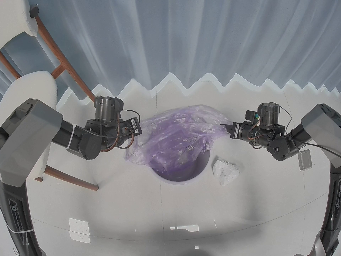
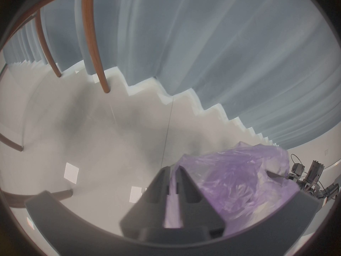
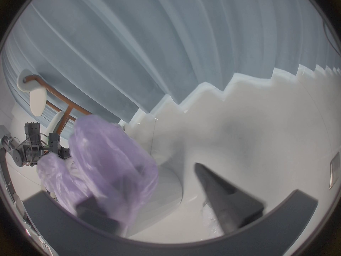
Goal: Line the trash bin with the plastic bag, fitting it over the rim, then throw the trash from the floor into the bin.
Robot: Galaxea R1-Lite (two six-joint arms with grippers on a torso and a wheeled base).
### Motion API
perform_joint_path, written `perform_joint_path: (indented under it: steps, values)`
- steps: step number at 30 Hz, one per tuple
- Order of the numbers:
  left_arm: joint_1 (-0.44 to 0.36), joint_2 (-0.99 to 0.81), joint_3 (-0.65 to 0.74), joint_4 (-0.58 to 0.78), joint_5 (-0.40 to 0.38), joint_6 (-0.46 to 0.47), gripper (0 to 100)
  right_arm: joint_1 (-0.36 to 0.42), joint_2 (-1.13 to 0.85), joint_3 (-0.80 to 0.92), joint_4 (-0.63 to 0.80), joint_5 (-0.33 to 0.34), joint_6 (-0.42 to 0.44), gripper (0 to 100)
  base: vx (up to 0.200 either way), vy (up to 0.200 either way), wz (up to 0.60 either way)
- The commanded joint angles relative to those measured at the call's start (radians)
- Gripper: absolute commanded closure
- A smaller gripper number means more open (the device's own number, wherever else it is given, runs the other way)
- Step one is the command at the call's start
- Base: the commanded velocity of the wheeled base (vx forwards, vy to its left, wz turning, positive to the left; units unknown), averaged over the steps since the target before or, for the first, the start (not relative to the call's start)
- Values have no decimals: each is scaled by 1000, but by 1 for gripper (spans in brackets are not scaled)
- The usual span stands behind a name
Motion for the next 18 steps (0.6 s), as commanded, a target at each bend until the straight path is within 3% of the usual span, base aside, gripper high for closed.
perform_joint_path:
  steps: [1, 4, 8, 11, 15, 18]
  values:
    - [-5, -76, 6, -26, -5, 22, 0, 10, -122, 90, -19, 17, 21, 0, 0, 0, 0]
    - [-24, -115, 18, -43, -3, 23, 0, 29, -224, 165, 24, 70, 51, 0, 0, 0, 0]
    - [-59, -158, 60, -43, -5, 26, 0, 66, -288, 184, 125, 82, 116, 0, 0, 0, 0]
    - [-94, -175, 95, -45, -5, 29, 0, 107, -289, 168, 179, 80, 182, 0, 0, 0, 0]
    - [-113, -184, 152, -45, -5, 56, 0, 125, -257, 136, 207, 67, 189, 0, 0, 0, 0]
    - [-126, -199, 258, -46, -9, 115, 0, 127, -222, 95, 210, 19, 188, 0, 0, 0, 0]
